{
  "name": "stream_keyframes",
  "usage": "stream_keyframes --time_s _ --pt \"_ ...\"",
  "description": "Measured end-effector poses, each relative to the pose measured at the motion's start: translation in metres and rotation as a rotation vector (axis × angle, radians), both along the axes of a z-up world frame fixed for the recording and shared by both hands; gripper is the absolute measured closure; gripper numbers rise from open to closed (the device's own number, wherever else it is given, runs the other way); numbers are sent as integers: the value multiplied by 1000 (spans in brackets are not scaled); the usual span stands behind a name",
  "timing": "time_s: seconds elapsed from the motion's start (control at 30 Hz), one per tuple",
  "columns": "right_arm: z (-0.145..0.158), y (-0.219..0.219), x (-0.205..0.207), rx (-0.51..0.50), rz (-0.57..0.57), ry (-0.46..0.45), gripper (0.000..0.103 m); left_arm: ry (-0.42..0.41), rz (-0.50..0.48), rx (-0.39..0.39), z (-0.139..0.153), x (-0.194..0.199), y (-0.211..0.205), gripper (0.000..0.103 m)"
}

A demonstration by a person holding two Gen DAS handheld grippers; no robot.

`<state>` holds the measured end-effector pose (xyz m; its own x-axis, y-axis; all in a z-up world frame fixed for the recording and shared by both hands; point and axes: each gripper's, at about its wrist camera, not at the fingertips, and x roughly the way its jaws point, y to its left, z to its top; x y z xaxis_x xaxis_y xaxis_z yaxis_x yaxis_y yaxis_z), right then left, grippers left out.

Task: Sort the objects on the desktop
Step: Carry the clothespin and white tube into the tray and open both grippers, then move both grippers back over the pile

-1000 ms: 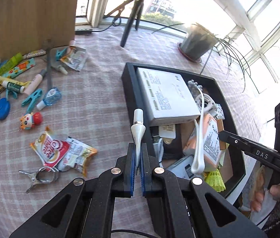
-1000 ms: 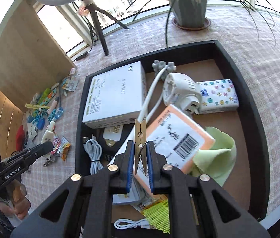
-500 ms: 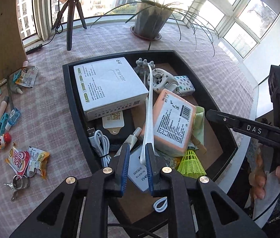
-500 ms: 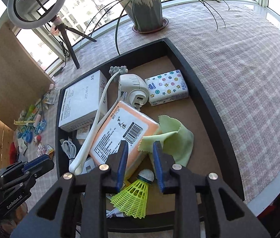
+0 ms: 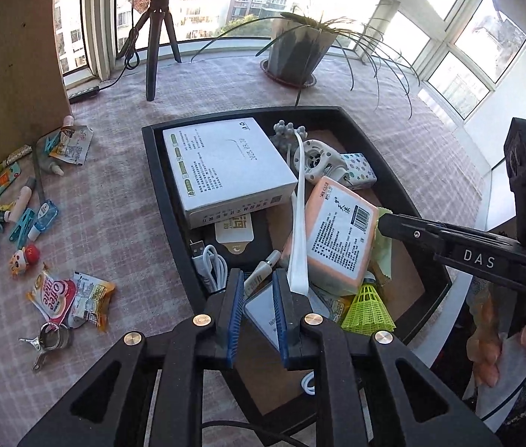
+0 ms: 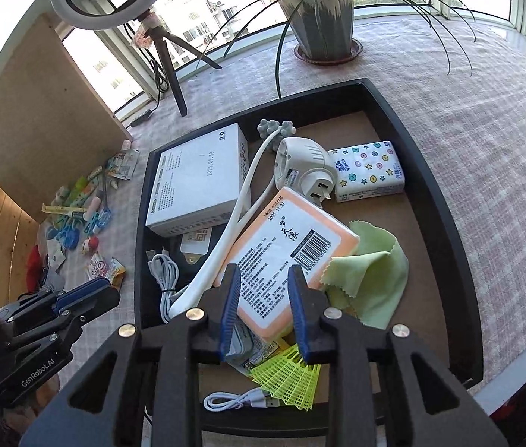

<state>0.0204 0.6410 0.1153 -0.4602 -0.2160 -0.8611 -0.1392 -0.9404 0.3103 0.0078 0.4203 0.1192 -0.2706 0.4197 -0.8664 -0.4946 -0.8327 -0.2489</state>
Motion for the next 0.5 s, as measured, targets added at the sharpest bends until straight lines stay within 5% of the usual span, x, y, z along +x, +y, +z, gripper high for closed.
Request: stream_keyframes --time_s 0.37,0.5 --pt "1 -84 -30 -2 234 1 76 -23 229 -19 -16 -22 -98 89" --pt "1 -130 -39 30 385 -2 56 -34 276 -54 -26 -29 -149 81"
